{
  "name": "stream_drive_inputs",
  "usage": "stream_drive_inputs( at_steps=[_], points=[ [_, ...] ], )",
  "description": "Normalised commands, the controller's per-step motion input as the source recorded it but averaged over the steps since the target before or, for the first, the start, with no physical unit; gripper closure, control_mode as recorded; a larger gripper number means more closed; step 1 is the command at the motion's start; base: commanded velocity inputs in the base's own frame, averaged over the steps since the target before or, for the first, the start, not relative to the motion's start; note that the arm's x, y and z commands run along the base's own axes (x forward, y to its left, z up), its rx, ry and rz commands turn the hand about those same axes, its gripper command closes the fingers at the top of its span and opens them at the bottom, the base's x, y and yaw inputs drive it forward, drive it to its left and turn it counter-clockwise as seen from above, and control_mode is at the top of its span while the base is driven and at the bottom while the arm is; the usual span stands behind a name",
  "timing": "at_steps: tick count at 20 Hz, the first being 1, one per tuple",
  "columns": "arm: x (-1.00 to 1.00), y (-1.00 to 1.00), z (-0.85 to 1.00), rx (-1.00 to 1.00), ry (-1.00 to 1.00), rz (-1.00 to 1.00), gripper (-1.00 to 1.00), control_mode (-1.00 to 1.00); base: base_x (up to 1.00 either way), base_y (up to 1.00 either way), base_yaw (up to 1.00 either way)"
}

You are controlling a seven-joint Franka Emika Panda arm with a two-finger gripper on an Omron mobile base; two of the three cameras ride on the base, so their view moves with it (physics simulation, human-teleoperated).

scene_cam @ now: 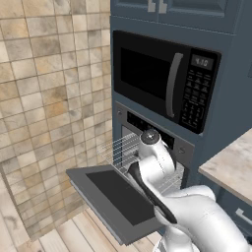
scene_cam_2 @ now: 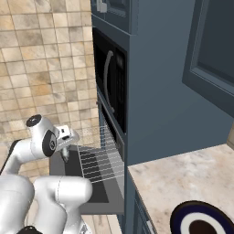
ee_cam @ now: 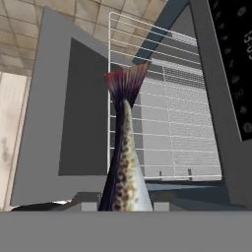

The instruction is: Place the fish on the top rack of the oven, and slide the tray back inside. Close the oven door.

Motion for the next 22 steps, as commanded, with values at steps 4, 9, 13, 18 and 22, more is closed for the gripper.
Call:
stream_drive_inputs(
  at_steps=[4, 9, 13, 18, 22],
  points=[
    [0.59, 0.00, -0.49, 0.00, 0.08, 0.00, 1.00, -1.00, 0.00, 0.00, 0.00],
    [0.60, 0.00, -0.42, 0.00, 0.04, -0.01, 1.00, -1.00, 0.00, 0.00, 0.00],
    [0.61, 0.00, -0.42, 0.00, 0.01, -0.01, 1.00, -1.00, 0.00, 0.00, 0.00],
    [0.57, 0.00, -0.45, 0.00, 0.00, 0.00, 1.00, -1.00, 0.00, 0.00, 0.00],
    [0.53, 0.00, -0.39, 0.00, 0.00, 0.00, 1.00, -1.00, 0.00, 0.00, 0.00]
  ],
)
